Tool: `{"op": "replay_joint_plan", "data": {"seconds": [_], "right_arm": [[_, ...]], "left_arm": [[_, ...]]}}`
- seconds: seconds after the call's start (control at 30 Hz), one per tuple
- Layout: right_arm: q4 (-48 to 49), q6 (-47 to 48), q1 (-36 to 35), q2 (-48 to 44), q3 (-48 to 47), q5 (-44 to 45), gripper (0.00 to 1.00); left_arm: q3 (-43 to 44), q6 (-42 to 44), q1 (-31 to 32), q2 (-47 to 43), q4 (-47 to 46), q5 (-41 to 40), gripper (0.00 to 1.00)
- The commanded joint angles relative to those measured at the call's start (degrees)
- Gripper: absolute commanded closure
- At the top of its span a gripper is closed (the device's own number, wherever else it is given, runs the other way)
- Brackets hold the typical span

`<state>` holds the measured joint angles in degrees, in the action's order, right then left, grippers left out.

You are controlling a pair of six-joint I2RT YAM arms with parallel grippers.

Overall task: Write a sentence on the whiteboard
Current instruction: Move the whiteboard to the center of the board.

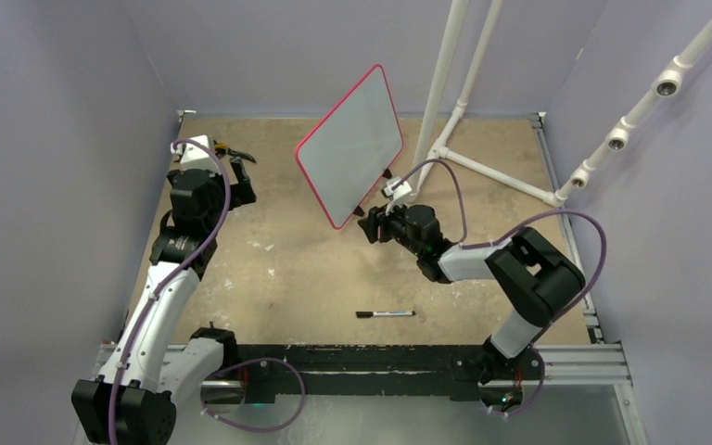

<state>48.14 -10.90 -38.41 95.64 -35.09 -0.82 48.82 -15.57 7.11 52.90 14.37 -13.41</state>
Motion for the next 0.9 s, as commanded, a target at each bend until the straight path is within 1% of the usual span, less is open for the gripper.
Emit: {"op": "replay_joint_plan", "data": {"seconds": [0.0, 0.17, 0.37, 0.53, 0.87], "right_arm": [[2.51, 3.42, -0.89, 5.33, -4.78, 5.81, 0.45], [1.73, 5.1, -0.95, 10.31, -7.95, 7.39, 0.48], [2.45, 7.95, -0.93, 14.58, -11.03, 7.18, 0.52], [0.0, 11.5, -1.13, 18.79, -15.7, 5.49, 0.61], [-1.51, 14.24, -5.1, 21.96, -19.55, 5.8, 0.63]], "left_arm": [[-0.8, 0.63, -0.43, -1.09, -2.13, 0.77, 0.02], [-0.83, 0.54, -0.39, -0.92, -2.29, 1.64, 0.02], [-0.83, 0.46, -0.43, -0.7, -2.35, 2.71, 0.02], [-0.77, 0.46, -0.44, -0.53, -2.36, 3.02, 0.03], [-0.73, 0.16, -0.43, 0.17, -2.32, 3.19, 0.03]]}}
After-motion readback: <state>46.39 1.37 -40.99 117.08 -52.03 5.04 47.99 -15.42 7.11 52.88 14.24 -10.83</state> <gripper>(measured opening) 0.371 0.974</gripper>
